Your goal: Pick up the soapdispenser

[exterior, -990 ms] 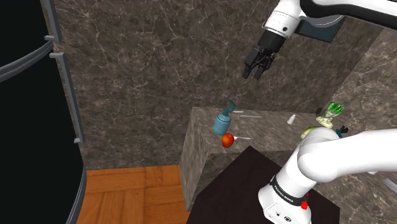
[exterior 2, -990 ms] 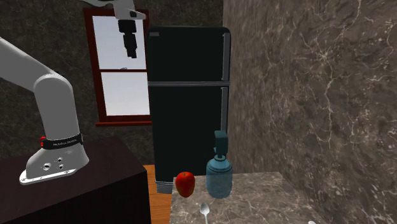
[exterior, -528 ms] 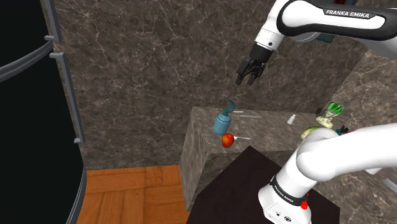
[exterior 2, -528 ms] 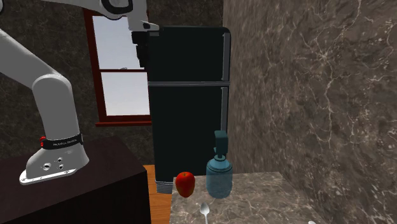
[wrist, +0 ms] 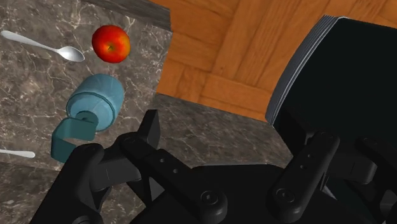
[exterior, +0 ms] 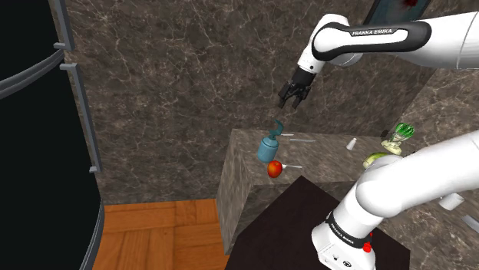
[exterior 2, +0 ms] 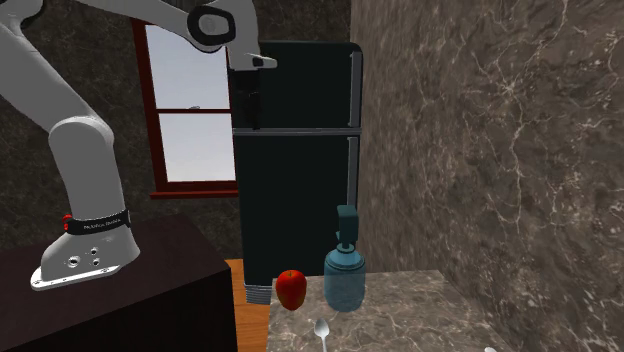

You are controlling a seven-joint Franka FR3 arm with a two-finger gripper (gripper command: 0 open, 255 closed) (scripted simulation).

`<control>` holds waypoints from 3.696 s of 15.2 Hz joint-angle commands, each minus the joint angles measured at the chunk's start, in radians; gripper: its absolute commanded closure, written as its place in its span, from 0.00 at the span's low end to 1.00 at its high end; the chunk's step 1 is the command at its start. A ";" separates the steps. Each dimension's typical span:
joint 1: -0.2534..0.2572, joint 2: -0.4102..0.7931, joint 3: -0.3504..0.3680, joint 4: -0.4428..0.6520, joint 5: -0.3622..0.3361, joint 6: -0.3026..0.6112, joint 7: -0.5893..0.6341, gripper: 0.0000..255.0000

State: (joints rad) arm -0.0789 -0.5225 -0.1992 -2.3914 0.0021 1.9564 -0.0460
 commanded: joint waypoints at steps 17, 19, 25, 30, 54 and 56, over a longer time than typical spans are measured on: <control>-0.079 0.578 -0.201 0.232 0.114 0.324 -0.244 0.00; -0.097 0.650 -0.210 0.280 0.150 0.342 -0.277 0.00; -0.173 0.868 -0.213 0.449 0.253 0.369 -0.363 0.00; -0.194 0.927 -0.198 0.461 0.285 0.411 -0.386 0.00; -0.183 0.884 -0.213 0.478 0.256 0.355 -0.365 1.00; -0.180 0.869 -0.218 0.485 0.246 0.334 -0.357 1.00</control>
State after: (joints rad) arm -0.2598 0.3512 -0.4154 -1.9146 0.2523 2.3023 -0.4070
